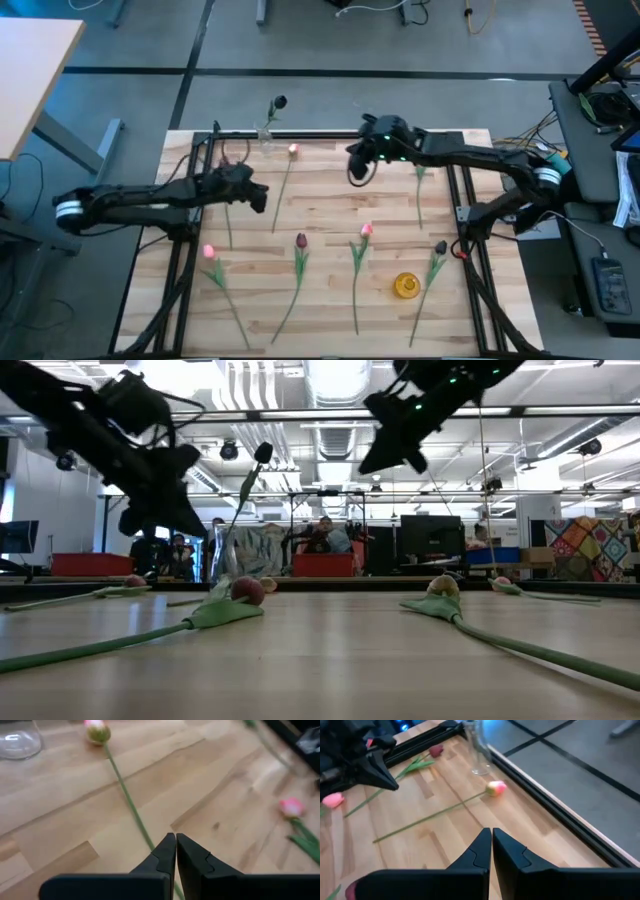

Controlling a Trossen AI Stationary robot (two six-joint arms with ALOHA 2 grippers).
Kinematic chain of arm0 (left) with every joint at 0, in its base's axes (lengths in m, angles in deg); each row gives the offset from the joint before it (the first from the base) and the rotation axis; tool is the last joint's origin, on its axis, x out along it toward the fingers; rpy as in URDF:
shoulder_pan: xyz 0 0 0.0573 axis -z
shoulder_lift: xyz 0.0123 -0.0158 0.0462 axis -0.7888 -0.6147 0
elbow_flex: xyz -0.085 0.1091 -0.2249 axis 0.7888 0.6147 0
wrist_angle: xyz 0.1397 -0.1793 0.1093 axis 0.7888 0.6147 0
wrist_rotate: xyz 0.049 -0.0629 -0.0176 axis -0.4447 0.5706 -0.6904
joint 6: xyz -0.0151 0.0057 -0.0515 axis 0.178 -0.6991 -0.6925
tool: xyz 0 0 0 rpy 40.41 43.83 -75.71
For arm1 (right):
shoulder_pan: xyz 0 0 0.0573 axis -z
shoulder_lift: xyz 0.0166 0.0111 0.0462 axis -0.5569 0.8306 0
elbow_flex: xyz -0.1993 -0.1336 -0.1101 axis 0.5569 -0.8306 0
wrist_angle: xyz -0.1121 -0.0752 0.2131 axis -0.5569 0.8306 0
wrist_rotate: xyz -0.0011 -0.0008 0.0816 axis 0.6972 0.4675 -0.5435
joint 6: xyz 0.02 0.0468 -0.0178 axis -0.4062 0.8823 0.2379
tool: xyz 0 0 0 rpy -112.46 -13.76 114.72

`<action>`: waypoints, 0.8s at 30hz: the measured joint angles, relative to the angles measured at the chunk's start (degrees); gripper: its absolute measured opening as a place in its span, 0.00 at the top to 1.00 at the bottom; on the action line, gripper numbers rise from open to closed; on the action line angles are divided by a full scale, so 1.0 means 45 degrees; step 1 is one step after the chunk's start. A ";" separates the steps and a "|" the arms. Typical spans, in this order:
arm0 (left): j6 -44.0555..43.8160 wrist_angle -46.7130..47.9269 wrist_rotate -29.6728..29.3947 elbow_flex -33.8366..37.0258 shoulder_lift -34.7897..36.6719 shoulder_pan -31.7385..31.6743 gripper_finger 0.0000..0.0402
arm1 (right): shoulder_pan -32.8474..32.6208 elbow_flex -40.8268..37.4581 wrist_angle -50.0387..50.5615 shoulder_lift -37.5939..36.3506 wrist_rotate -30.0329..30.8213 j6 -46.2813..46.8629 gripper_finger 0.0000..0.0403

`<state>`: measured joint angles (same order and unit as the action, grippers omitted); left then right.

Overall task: Sort flowers into vase by color
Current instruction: Put the top yellow-pink flower into the yellow flower vase

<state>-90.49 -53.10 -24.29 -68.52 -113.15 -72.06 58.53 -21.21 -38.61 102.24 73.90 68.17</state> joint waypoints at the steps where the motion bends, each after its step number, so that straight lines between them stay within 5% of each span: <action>1: -0.0005 -0.0029 -0.0150 -0.0232 -0.0493 -0.0053 1.00 | -0.0002 -0.0275 0.0013 -0.0344 0.0160 0.0164 0.98; 6: -0.0661 -0.0051 -0.1130 -0.1165 -0.2681 -0.0638 1.00 | -0.0015 -0.1500 0.0001 -0.1992 0.0783 0.0579 0.98; 10: -0.0317 -0.0597 -0.0136 -0.1967 -0.4220 -0.1301 0.97 | -0.0015 -0.2172 0.0023 -0.2897 0.0942 0.0954 0.98; 15: 0.0638 -0.0678 0.0877 -0.3337 -0.6374 -0.1766 0.87 | -0.0015 -0.2578 0.0026 -0.3474 0.0942 0.0942 0.98; 24: 0.0045 0.0216 0.0287 -0.5726 -0.9686 -0.2203 0.68 | -0.0015 -0.2921 0.0069 -0.3718 0.0913 0.0886 0.98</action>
<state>-90.29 -52.12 -22.99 -94.28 -156.74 -81.97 58.46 -34.36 -38.30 85.51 78.01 72.15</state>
